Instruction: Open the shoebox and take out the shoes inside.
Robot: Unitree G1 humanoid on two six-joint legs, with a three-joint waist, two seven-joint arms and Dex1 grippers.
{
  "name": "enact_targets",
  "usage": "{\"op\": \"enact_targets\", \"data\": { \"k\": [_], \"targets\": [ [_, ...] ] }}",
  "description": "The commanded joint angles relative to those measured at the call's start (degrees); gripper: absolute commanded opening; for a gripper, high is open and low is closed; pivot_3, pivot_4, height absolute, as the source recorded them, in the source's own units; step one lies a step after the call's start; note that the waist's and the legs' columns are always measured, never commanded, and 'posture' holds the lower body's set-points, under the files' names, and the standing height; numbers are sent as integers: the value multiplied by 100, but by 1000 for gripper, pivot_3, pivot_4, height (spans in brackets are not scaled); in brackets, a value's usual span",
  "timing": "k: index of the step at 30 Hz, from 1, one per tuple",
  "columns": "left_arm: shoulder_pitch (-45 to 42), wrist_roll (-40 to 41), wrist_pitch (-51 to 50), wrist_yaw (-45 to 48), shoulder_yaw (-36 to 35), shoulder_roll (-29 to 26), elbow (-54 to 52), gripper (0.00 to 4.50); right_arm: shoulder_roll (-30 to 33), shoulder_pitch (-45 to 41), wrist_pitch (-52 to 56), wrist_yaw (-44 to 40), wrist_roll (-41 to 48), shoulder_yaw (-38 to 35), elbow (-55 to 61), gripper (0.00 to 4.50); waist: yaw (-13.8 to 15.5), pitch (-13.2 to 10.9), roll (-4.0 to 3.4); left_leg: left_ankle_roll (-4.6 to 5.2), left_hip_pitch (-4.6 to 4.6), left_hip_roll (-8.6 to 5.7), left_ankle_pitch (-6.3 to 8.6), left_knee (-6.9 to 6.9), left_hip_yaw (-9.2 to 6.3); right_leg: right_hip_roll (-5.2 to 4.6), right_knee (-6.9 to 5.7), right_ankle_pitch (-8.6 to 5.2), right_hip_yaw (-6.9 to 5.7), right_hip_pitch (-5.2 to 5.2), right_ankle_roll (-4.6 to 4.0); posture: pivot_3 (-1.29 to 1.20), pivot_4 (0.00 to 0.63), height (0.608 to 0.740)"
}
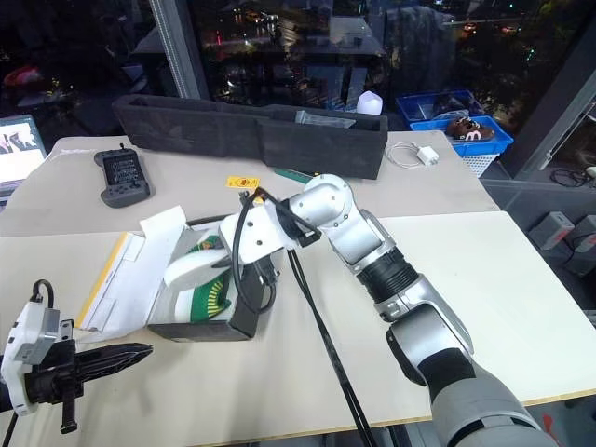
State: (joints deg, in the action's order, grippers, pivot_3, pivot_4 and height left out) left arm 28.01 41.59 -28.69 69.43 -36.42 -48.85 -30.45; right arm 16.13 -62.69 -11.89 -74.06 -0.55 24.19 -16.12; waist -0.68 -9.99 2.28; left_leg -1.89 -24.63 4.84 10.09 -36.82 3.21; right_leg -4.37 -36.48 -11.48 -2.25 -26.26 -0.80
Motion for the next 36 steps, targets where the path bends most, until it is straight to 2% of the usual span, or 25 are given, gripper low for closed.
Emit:
{"op": "enact_targets", "data": {
  "k": [1,7,10,14,16,21,23,27,29,31,36],
  "targets": [
    [-42,-26,111,66,-27,-68,18,0,8,-81,336,96,417,-387,164,407,-9,0,0,0,0,0,0,0,0,0,0,0,0,0,0,0,150,732],
    [-87,-76,123,74,7,-63,35,0,-11,146,1333,9,995,-583,468,407,-12,0,1,1,0,1,-1,2,0,2,-7,-2,0,-3,-4,0,150,732],
    [-117,-103,127,78,26,-63,51,0,-115,168,2373,142,1668,-949,670,407,-16,0,0,1,0,2,-1,2,0,2,-8,-3,0,-3,-4,0,150,732],
    [-129,-137,133,81,30,-61,63,0,-465,-299,4057,1083,2687,-1901,559,407,-30,-2,0,1,0,2,-1,2,0,2,-18,-3,0,-7,-5,0,150,732],
    [-134,-144,131,76,30,-63,69,0,-711,-792,4852,1976,3451,-2802,132,407,-34,-6,-4,1,-1,2,0,2,-1,2,-26,-3,1,-13,-5,0,150,732],
    [-164,-172,143,27,59,-59,70,0,-801,-1141,5500,3101,4148,-3833,-247,407,26,-9,-8,-1,-3,3,1,4,-8,1,-18,-4,-7,-8,-12,0,150,732],
    [-189,-180,145,1,61,-64,83,0,-744,-1062,5660,3309,4127,-3854,-291,407,14,-7,-7,-1,-3,1,1,5,-5,-1,5,-4,-7,1,-10,0,150,732],
    [-228,-209,151,4,61,-84,119,0,-629,-631,6342,3543,3973,-3415,-176,407,-19,-6,-4,1,-12,-1,0,7,1,-3,29,6,-2,4,2,0,150,732],
    [-257,-220,142,4,65,-94,131,0,-561,-358,6636,3577,3858,-3085,-24,407,-29,-6,-4,36,-13,0,-21,10,1,-1,26,6,-1,0,2,0,150,732],
    [-276,-233,140,12,72,-104,142,0,-558,-116,6658,3577,3799,-2939,104,407,-41,-5,-4,39,-14,1,-23,22,1,2,27,6,-1,-5,2,0,150,732],
    [-306,-239,120,15,101,-112,146,0,-472,-143,6125,3756,3694,-3209,64,407,-35,-9,-10,41,-18,1,-24,44,1,6,31,24,-1,-15,35,0,150,732]
  ]
}}
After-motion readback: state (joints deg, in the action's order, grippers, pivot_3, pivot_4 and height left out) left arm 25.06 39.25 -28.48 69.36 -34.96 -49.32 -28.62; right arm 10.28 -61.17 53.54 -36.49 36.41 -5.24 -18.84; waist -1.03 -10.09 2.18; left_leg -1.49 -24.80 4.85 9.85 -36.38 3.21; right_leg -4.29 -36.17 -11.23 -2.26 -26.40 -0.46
